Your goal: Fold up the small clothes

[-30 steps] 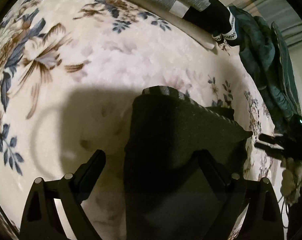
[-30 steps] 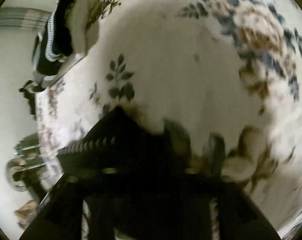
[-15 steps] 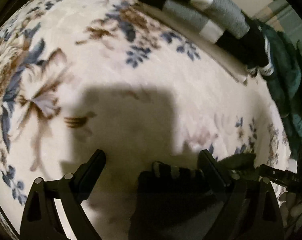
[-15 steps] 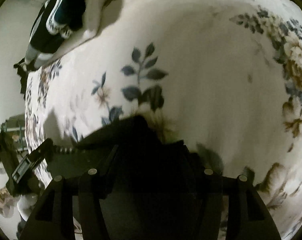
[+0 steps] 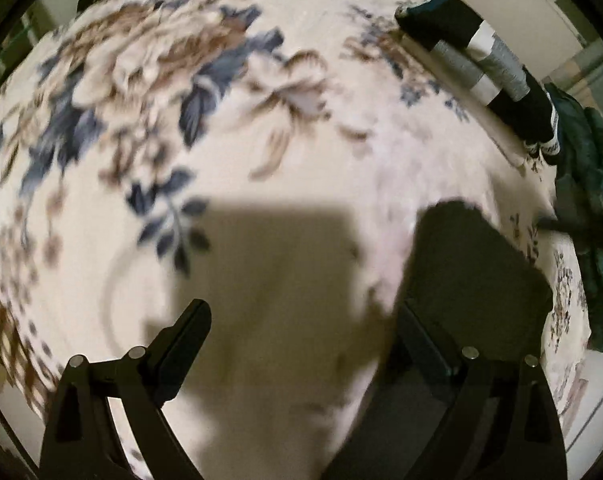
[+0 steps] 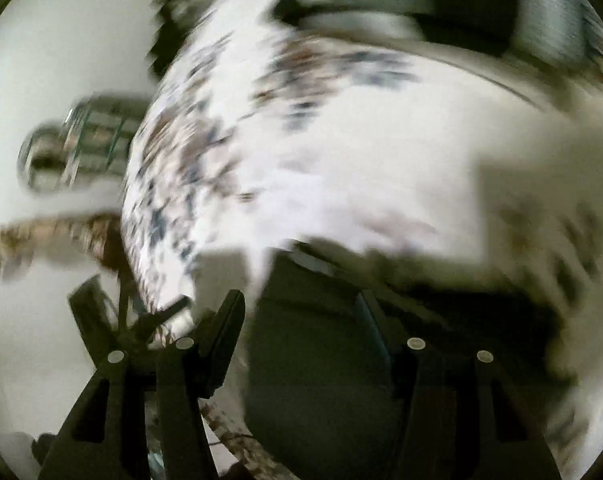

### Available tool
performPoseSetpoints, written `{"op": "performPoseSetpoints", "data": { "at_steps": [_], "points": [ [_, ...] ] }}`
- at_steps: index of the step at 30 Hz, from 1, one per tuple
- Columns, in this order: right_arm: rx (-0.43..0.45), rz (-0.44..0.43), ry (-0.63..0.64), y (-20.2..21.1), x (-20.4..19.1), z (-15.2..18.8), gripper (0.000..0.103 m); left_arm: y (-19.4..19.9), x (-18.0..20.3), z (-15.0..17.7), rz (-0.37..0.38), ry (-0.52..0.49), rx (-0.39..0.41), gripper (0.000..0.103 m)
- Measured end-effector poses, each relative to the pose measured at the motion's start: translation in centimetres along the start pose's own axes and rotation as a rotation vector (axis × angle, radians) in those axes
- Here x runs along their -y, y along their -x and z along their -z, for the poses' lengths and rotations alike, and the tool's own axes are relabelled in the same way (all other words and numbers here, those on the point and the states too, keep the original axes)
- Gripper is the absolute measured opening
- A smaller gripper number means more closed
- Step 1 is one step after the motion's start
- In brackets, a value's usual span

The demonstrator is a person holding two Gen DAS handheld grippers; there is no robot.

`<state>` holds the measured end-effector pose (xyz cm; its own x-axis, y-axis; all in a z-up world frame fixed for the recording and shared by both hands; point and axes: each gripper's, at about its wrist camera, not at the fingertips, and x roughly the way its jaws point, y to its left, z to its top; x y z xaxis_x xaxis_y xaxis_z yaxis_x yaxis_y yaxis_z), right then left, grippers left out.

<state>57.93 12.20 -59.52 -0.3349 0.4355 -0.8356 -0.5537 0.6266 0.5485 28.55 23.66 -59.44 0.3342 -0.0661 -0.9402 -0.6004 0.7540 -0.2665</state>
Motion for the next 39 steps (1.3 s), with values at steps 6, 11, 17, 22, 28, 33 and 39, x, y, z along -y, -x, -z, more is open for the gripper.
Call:
{"op": "performPoseSetpoints", "data": {
  "at_steps": [6,11,17,22,28,33,39],
  "points": [
    [-0.278,0.160,0.202,-8.3,-4.1,-3.6,0.048,-0.8,1.4,1.1,0.131,0.013,-0.003,0.094],
    [-0.332,0.240,0.290,-10.2,-4.8,-3.0,0.006,-2.1,2.9,1.4,0.248,0.018,-0.033,0.094],
    [-0.207,0.161,0.019,-8.4,-1.2,-4.9,0.005,-3.5,4.9,2.3,0.297,-0.051,-0.082,0.094],
    [-0.239,0.074,-0.114,-9.8,1.1,-4.8,0.006,-3.9,6.2,3.3,0.278,-0.122,-0.120,0.094],
    [-0.044,-0.054,-0.262,0.6,5.5,-2.0,0.066,-1.0,6.0,1.3,0.291,-0.107,-0.074,0.094],
    [0.085,0.042,-0.409,9.6,12.3,6.2,0.068,-0.7,7.5,-2.6,0.283,-0.149,-0.024,0.094],
    [0.112,0.096,-0.589,10.7,20.6,17.2,0.078,-4.1,9.7,-5.7,0.264,-0.215,-0.060,0.094]
  ]
}}
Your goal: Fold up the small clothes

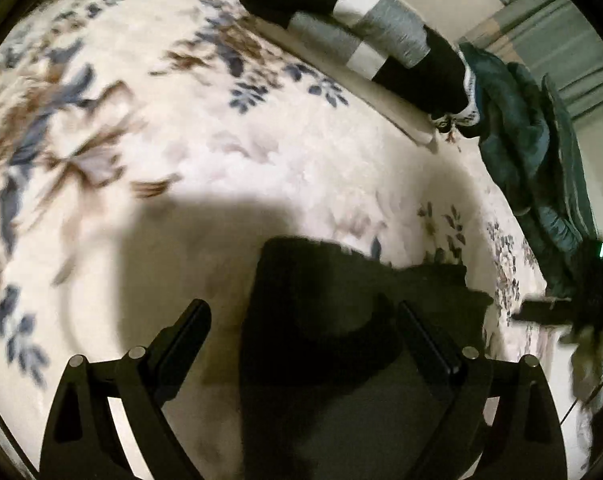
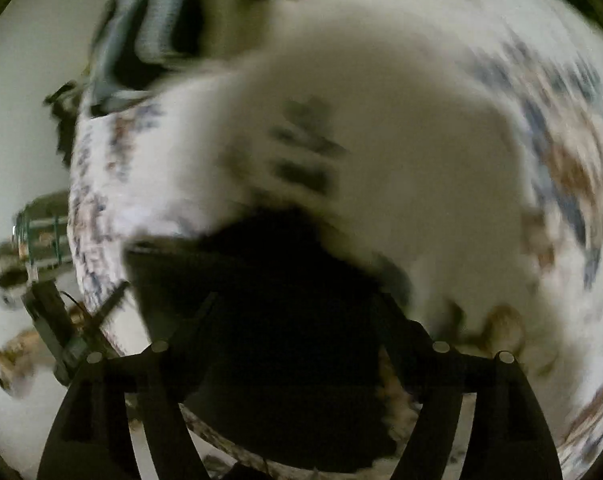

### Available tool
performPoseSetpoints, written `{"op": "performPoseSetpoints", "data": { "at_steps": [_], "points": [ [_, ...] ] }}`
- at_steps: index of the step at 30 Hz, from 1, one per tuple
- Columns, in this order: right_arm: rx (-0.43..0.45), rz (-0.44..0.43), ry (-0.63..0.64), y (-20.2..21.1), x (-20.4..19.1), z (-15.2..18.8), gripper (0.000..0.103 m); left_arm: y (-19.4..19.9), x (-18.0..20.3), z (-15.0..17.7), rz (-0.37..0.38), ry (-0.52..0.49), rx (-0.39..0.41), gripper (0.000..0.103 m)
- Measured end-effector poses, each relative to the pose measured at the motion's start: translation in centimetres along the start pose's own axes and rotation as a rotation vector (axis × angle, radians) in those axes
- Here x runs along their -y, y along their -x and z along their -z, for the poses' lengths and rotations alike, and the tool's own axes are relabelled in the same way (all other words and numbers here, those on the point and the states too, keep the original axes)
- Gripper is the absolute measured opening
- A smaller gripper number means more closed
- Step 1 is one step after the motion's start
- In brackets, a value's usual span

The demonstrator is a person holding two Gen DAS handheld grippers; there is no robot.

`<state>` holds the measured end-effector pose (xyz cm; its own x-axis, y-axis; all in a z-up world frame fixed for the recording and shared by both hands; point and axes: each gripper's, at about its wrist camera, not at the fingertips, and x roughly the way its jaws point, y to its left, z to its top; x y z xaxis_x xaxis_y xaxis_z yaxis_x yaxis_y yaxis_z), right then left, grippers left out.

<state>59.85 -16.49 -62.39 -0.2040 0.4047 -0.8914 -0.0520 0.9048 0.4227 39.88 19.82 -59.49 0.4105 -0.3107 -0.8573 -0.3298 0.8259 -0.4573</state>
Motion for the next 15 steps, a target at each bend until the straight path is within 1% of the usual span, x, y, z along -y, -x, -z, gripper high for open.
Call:
{"op": "performPoseSetpoints", "data": {
  "at_steps": [2,3,4,5,6,7,8,9,12,13,15],
  "points": [
    [0.008,-0.066,0.004,-1.2,1.1,0.4,0.078,-1.3,-0.1,-0.9,0.017,0.015,-0.014,0.094],
    [0.008,-0.099,0.011,-2.0,1.3,0.4,0.078,-1.6,-0.2,-1.1,0.028,0.020,-0.014,0.075],
    [0.004,-0.127,0.018,-3.0,1.2,0.2,0.078,-1.8,-0.2,-1.2,0.047,0.026,-0.011,0.038],
    [0.005,-0.137,0.020,-3.5,1.2,-0.1,0.078,-2.2,-0.2,-1.4,0.052,0.032,-0.019,0.034],
    [0.014,-0.153,0.020,-4.4,1.0,-0.5,0.076,-2.4,-0.1,-1.5,0.041,0.031,-0.017,0.028],
    [0.034,-0.149,0.026,-5.1,0.6,-0.5,0.054,-2.2,0.0,-1.4,0.040,0.026,-0.006,0.019],
    [0.044,-0.122,0.030,-5.1,0.4,-0.6,0.021,-2.0,0.0,-1.4,0.041,0.027,-0.003,0.019],
    [0.057,-0.108,0.021,-5.4,-0.1,-0.6,0.021,-1.6,-0.2,-1.3,0.050,0.044,0.005,0.016],
    [0.154,-0.126,-0.001,-3.8,-0.7,-0.3,0.014,-0.8,-0.6,-1.5,0.081,0.097,0.029,0.015],
    [0.182,-0.129,-0.010,-3.2,-0.8,-0.2,0.014,-0.7,-0.5,-1.6,0.086,0.103,0.033,0.015],
    [0.200,-0.122,-0.022,-2.7,-0.8,-0.6,0.014,-1.1,-0.5,-1.9,0.084,0.095,0.026,0.015]
  ]
}}
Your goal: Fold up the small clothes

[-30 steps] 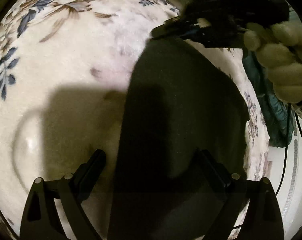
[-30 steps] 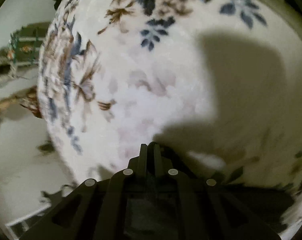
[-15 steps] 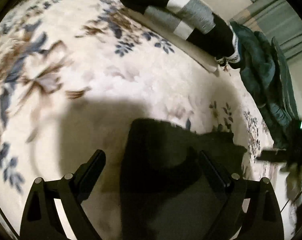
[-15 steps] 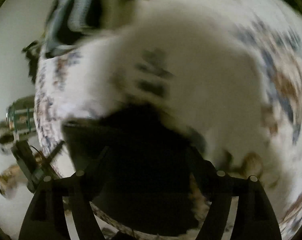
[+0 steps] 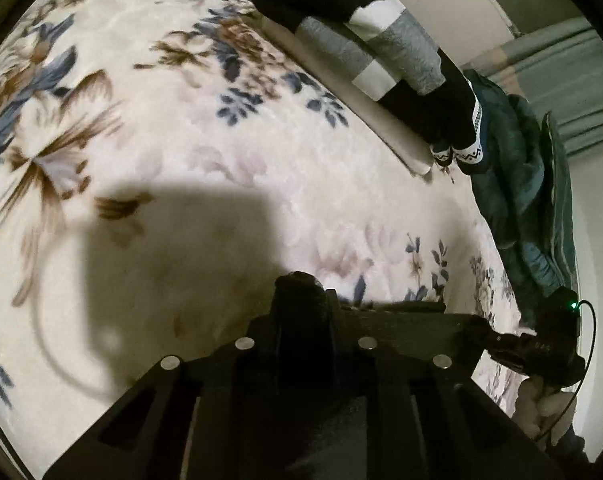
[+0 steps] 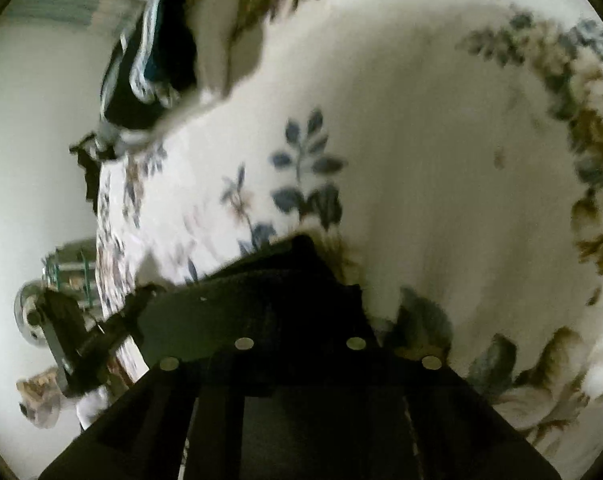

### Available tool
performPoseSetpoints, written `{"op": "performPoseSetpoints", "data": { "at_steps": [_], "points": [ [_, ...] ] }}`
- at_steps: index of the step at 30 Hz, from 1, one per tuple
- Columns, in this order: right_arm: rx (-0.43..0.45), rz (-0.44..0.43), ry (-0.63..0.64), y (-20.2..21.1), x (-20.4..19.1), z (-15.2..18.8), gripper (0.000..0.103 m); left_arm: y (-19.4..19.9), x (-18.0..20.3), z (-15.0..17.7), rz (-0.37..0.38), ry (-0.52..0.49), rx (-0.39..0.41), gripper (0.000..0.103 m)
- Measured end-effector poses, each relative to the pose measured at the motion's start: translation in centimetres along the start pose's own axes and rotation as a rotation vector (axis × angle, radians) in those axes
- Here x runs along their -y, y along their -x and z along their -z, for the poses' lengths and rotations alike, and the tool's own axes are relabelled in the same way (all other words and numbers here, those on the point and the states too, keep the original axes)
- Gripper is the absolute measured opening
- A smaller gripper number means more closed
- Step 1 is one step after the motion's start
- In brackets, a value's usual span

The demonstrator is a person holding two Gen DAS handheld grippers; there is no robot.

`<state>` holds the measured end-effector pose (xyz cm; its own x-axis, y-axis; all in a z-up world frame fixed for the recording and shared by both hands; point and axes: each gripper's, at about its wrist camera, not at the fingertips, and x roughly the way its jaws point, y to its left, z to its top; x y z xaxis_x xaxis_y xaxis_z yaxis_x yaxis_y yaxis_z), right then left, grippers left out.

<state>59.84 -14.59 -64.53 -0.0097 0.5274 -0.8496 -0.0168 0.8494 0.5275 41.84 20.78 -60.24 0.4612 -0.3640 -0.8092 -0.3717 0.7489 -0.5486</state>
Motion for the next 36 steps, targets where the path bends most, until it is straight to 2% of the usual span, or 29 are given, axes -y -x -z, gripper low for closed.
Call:
{"op": "performPoseSetpoints", "data": {
  "at_steps": [2,4,5,6,7,8,9,11,14,19,20,21,22,23,25,27,29,31,32,33,34,35,36],
  "points": [
    [-0.033,0.043,-0.003,-1.5,0.3,-0.6,0.014,-1.0,-0.7,-0.4,-0.003,0.025,-0.021,0.015],
    [-0.109,0.053,-0.015,-3.2,0.4,-1.4,0.017,-1.6,-1.6,-0.7,0.009,0.081,-0.050,0.024],
    [-0.121,0.043,-0.027,-3.1,0.6,-1.7,0.026,-1.4,-2.1,-0.9,0.029,0.110,-0.053,0.026],
    [-0.123,0.033,-0.038,-2.5,0.9,-1.8,0.033,-0.8,-2.4,-1.0,0.053,0.134,-0.043,0.034],
    [-0.119,0.029,-0.047,-1.6,1.2,-1.7,0.056,0.1,-2.6,-0.9,0.061,0.141,-0.025,0.049],
    [-0.112,0.023,-0.053,-0.8,1.7,-1.5,0.072,0.7,-2.6,-0.9,0.066,0.141,-0.013,0.056],
    [-0.106,0.010,-0.061,0.2,2.1,-0.9,0.074,1.8,-2.7,-0.6,0.083,0.143,0.004,0.068],
    [-0.133,0.000,-0.098,1.9,3.6,0.9,0.074,3.4,-2.9,0.1,0.099,0.151,0.021,0.069],
    [-0.185,-0.015,-0.131,3.0,5.6,4.4,0.074,5.3,-3.0,2.5,0.069,0.125,0.012,0.069],
    [-0.293,-0.030,-0.217,2.2,8.1,11.1,0.074,6.3,-3.2,6.8,0.000,0.109,-0.036,0.069],
    [-0.292,-0.032,-0.224,2.0,8.4,12.0,0.070,6.2,-3.3,7.7,0.004,0.111,-0.049,0.069],
    [-0.269,-0.027,-0.222,2.1,8.4,12.7,0.061,6.1,-3.2,8.3,0.002,0.112,-0.058,0.069],
    [-0.242,0.006,-0.214,2.4,8.4,13.3,0.024,6.0,-3.0,9.1,-0.012,0.109,-0.068,0.069],
    [-0.213,0.018,-0.218,2.7,8.3,13.8,0.012,6.0,-2.9,9.5,-0.015,0.106,-0.073,0.069],
    [-0.138,-0.013,-0.245,4.2,8.1,14.6,0.011,5.9,-2.7,10.4,-0.031,0.100,-0.086,0.069],
    [-0.092,0.026,-0.228,6.0,7.3,15.3,0.011,6.3,-2.4,10.8,-0.030,0.100,-0.081,0.069],
    [-0.128,0.077,-0.207,5.7,7.2,15.9,0.012,6.8,-2.3,11.0,-0.026,0.102,-0.072,0.069],
    [-0.180,0.191,-0.212,4.7,7.7,16.4,0.016,6.9,-2.4,11.2,-0.026,0.110,-0.073,0.069],
    [-0.185,0.188,-0.259,4.7,8.5,16.7,0.028,7.1,-2.5,11.4,-0.027,0.119,-0.074,0.069],
    [-0.169,0.149,-0.324,5.2,9.3,17.2,0.038,7.2,-2.6,11.5,-0.027,0.123,-0.073,0.069],
    [-0.143,0.108,-0.382,5.9,9.8,17.7,0.054,7.4,-2.6,11.6,-0.027,0.127,-0.070,0.069],
    [-0.117,0.047,-0.447,6.6,10.3,18.5,0.059,7.7,-2.8,11.7,-0.026,0.131,-0.064,0.069],
    [-0.109,0.006,-0.490,6.8,10.6,19.1,0.059,7.7,-2.8,11.9,-0.027,0.134,-0.062,0.069]
  ]
}}
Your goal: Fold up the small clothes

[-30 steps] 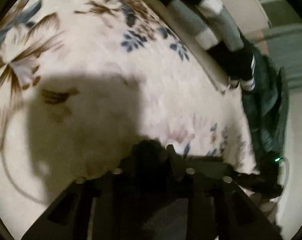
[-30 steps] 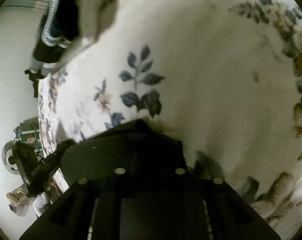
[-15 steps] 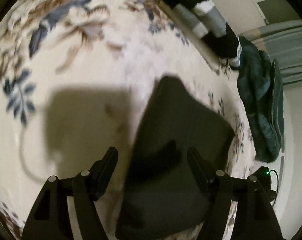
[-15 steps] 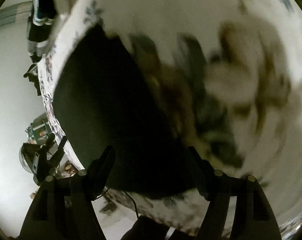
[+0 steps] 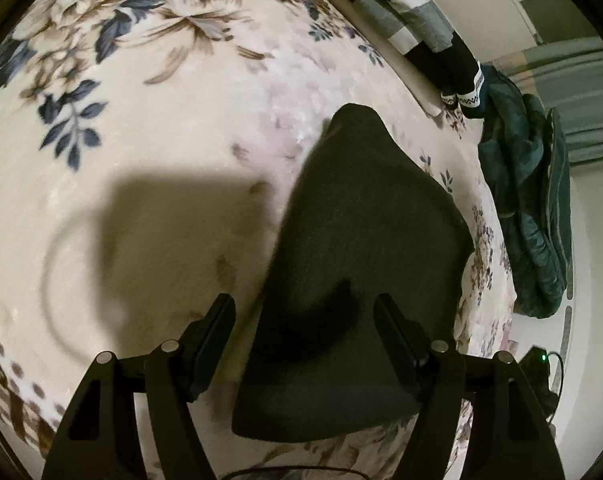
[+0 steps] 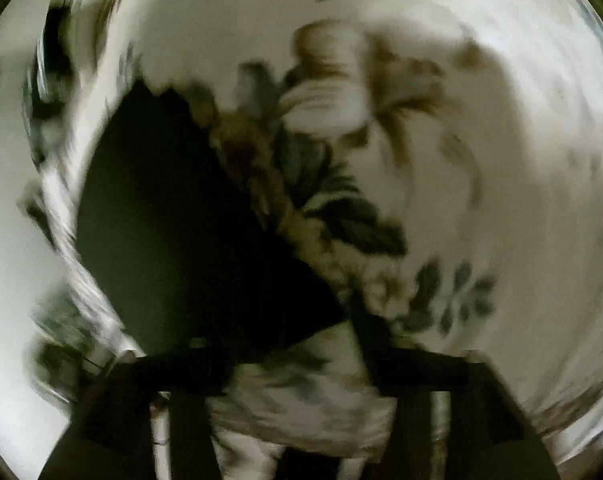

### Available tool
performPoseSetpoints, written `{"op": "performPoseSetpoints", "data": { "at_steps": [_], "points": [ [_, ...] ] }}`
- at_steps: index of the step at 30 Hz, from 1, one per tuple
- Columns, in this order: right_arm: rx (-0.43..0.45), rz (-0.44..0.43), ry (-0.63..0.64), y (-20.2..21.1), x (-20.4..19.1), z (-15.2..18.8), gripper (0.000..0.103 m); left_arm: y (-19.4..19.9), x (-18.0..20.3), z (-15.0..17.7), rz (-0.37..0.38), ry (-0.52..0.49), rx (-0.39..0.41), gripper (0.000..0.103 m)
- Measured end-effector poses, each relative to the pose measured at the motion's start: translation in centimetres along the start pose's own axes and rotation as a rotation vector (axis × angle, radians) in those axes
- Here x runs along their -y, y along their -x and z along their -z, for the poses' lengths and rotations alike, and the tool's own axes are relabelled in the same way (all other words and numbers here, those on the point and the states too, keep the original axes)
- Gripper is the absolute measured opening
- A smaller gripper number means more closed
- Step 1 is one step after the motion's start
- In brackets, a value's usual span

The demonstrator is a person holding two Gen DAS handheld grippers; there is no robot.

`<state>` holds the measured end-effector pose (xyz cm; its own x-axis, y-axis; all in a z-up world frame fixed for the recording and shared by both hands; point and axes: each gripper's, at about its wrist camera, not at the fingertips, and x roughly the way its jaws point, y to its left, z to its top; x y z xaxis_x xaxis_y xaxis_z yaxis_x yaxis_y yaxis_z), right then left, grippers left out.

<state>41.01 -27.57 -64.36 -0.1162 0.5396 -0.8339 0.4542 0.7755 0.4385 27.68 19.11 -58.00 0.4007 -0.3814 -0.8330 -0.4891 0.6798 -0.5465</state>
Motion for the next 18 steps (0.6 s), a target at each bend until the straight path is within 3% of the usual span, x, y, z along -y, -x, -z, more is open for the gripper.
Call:
{"op": "performPoseSetpoints", "data": {
  "at_steps": [3,4,7,8,9,12,13,15,16,18],
  "points": [
    [-0.078,-0.188,-0.184,-2.1,2.1,1.3,0.067,0.1,-0.6,0.4,0.003,0.019,0.001,0.069],
    [-0.095,-0.210,-0.230,-3.2,2.5,1.4,0.067,0.1,-0.7,0.6,0.002,0.026,0.001,0.069],
    [-0.033,-0.314,-0.285,-5.8,3.0,0.9,0.064,0.0,-1.0,1.0,0.001,0.040,-0.002,0.069],
    [0.017,-0.360,-0.243,-6.0,2.5,0.7,0.039,0.1,-1.0,1.1,0.002,0.040,0.000,0.069],
    [0.054,-0.417,-0.165,-5.9,1.4,0.5,0.029,0.2,-1.0,1.2,0.003,0.039,0.001,0.069],
    [0.100,-0.559,0.012,-4.8,0.1,1.0,0.022,0.3,-1.1,1.3,0.020,0.032,0.010,0.069],
    [0.091,-0.543,0.016,-5.1,1.1,1.1,0.022,0.2,-1.1,1.3,0.024,0.031,0.009,0.069],
    [0.045,-0.385,-0.075,-6.5,4.2,0.6,0.023,0.0,-1.3,1.2,0.039,0.031,0.013,0.069],
    [0.022,-0.375,-0.125,-6.8,5.6,0.5,0.033,-0.1,-1.4,1.1,0.048,0.031,0.014,0.069],
    [0.001,-0.391,-0.138,-5.9,6.2,0.5,0.044,-0.2,-1.5,0.9,0.070,0.031,0.017,0.069]
  ]
}}
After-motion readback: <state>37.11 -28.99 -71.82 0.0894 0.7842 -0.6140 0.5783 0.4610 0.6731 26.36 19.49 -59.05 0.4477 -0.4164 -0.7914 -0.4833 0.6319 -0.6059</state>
